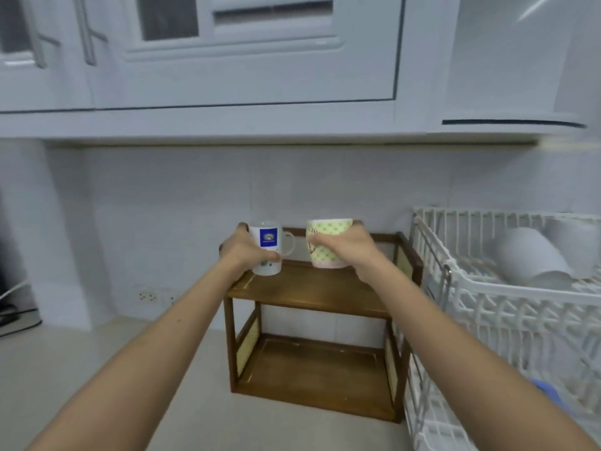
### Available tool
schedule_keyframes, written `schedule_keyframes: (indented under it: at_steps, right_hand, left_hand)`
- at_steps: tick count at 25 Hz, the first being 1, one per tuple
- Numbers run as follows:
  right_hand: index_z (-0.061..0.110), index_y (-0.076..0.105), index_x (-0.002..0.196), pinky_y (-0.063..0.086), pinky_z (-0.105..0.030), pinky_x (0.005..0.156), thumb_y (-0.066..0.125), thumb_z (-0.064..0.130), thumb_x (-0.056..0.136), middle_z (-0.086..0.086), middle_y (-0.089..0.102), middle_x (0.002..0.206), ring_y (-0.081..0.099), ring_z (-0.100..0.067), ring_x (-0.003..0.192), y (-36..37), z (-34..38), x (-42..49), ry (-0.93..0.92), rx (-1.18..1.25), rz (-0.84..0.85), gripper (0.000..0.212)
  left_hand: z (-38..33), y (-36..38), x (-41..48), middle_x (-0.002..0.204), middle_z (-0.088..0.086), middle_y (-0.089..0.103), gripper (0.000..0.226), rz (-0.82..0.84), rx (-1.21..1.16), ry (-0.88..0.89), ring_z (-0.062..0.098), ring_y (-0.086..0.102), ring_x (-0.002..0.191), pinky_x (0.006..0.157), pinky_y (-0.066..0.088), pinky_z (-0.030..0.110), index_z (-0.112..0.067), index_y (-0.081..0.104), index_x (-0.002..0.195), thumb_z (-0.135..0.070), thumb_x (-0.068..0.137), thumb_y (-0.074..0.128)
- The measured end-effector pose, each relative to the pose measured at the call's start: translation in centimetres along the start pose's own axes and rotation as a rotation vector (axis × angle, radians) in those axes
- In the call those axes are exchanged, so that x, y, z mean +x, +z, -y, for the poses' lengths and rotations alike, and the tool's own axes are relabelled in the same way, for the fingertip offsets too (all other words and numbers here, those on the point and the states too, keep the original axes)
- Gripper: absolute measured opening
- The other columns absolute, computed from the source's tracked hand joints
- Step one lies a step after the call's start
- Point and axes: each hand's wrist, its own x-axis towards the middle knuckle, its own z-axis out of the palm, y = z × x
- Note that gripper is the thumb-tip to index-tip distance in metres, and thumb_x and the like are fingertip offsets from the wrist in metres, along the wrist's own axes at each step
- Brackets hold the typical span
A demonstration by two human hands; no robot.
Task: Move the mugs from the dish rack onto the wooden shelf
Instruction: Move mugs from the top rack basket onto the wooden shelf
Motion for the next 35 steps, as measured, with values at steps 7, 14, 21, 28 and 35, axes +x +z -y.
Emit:
schedule_keyframes:
  at_steps: [7, 14, 21, 28, 35]
  right_hand:
    - [0.017, 0.043, 0.112, 0.052, -0.029, 0.072, 0.091, 0.032, 0.048, -0.004, 0.061, 0.108, 0.06, -0.02, 0.097, 4.9, -7.1, 4.1, 0.159, -0.123, -0.208, 0.082]
    - [0.022, 0.034, 0.12, 0.049, -0.04, 0.087, 0.09, 0.039, 0.051, -0.006, 0.053, 0.12, 0.052, -0.028, 0.114, 6.4, -9.4, 6.8, 0.189, -0.225, -0.287, 0.091]
    - [0.021, 0.033, 0.124, 0.049, -0.036, 0.084, 0.09, 0.045, 0.049, -0.003, 0.052, 0.117, 0.051, -0.022, 0.105, 6.8, -10.5, 6.8, 0.191, -0.218, -0.286, 0.097]
    - [0.018, 0.031, 0.129, 0.049, -0.038, 0.093, 0.09, 0.037, 0.054, -0.005, 0.053, 0.125, 0.051, -0.027, 0.117, 6.4, -10.2, 6.1, 0.2, -0.24, -0.214, 0.097]
    - [0.009, 0.024, 0.148, 0.036, -0.035, 0.105, 0.071, 0.039, 0.081, -0.014, 0.033, 0.153, 0.035, -0.03, 0.138, 0.8, -3.1, 3.1, 0.028, -0.606, -0.145, 0.087]
  left_hand:
    - [4.1, 3.8, 3.3, 0.112, 0.006, 0.068, 0.074, -0.024, -0.039, 0.044, 0.023, 0.065, 0.1, 0.084, 0.056, 0.038, -0.016, 0.048, 0.115, -0.033, 0.056, 0.089]
    - [5.6, 7.1, 7.0, 0.122, 0.006, 0.062, 0.083, 0.029, -0.124, 0.049, 0.025, 0.06, 0.108, 0.081, 0.049, 0.032, -0.017, 0.042, 0.13, -0.028, 0.06, 0.086]
    - [6.2, 8.4, 7.7, 0.124, 0.009, 0.061, 0.084, 0.058, -0.026, 0.012, 0.027, 0.059, 0.111, 0.083, 0.048, 0.032, -0.015, 0.04, 0.129, -0.034, 0.06, 0.086]
    - [6.2, 8.5, 7.1, 0.127, 0.011, 0.059, 0.083, 0.067, -0.036, -0.001, 0.031, 0.058, 0.113, 0.085, 0.05, 0.038, -0.012, 0.035, 0.131, -0.028, 0.066, 0.084]
    - [2.3, 7.1, 3.3, 0.15, 0.012, 0.033, 0.085, -0.15, -0.098, 0.255, 0.03, 0.037, 0.135, 0.103, 0.044, 0.045, -0.018, 0.016, 0.147, -0.023, 0.082, 0.07]
